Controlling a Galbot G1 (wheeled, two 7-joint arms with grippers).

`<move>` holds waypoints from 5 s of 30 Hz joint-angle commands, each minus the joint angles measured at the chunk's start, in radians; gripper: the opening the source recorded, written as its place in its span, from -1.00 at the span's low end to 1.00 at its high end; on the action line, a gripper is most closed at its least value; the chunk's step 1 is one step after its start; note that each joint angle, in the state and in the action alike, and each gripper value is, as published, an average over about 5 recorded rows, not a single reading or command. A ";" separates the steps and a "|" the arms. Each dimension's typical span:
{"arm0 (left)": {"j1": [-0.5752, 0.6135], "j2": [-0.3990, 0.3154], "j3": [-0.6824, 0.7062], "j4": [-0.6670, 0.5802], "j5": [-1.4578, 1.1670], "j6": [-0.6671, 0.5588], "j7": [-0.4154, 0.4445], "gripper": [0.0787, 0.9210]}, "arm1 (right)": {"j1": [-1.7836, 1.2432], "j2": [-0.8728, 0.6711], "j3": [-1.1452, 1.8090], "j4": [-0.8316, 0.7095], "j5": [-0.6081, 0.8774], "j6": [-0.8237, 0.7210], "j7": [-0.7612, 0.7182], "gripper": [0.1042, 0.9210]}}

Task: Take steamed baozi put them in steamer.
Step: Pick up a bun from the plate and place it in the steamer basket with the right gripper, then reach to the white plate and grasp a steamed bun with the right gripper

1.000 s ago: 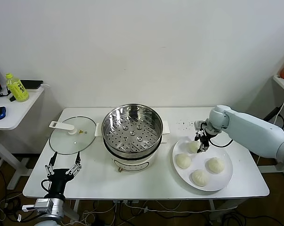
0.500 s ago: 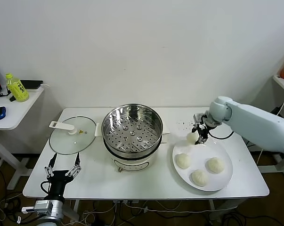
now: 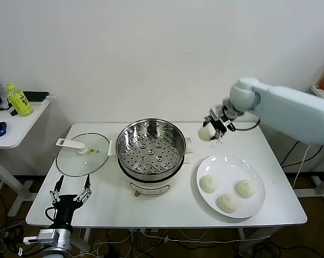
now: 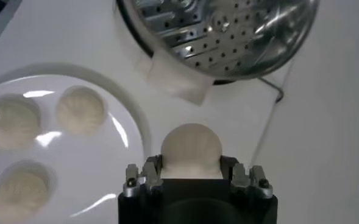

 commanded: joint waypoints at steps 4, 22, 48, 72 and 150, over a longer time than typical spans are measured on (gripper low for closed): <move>0.003 -0.001 -0.002 0.001 0.001 -0.003 -0.002 0.77 | 0.168 0.192 -0.035 -0.066 0.011 0.130 -0.006 0.28; -0.015 0.006 -0.012 -0.011 0.001 0.003 -0.002 0.77 | -0.014 0.460 -0.063 -0.218 -0.091 0.213 -0.019 0.29; -0.015 0.001 -0.011 -0.006 -0.015 0.004 -0.004 0.77 | -0.194 0.597 0.004 -0.485 -0.298 0.305 -0.005 0.32; -0.020 0.004 -0.016 0.000 -0.017 0.004 -0.001 0.77 | -0.227 0.609 0.036 -0.483 -0.322 0.322 -0.007 0.70; 0.029 -0.009 -0.002 -0.056 0.008 -0.005 -0.003 0.77 | -0.323 -0.158 -0.105 0.067 0.224 -0.264 0.080 0.76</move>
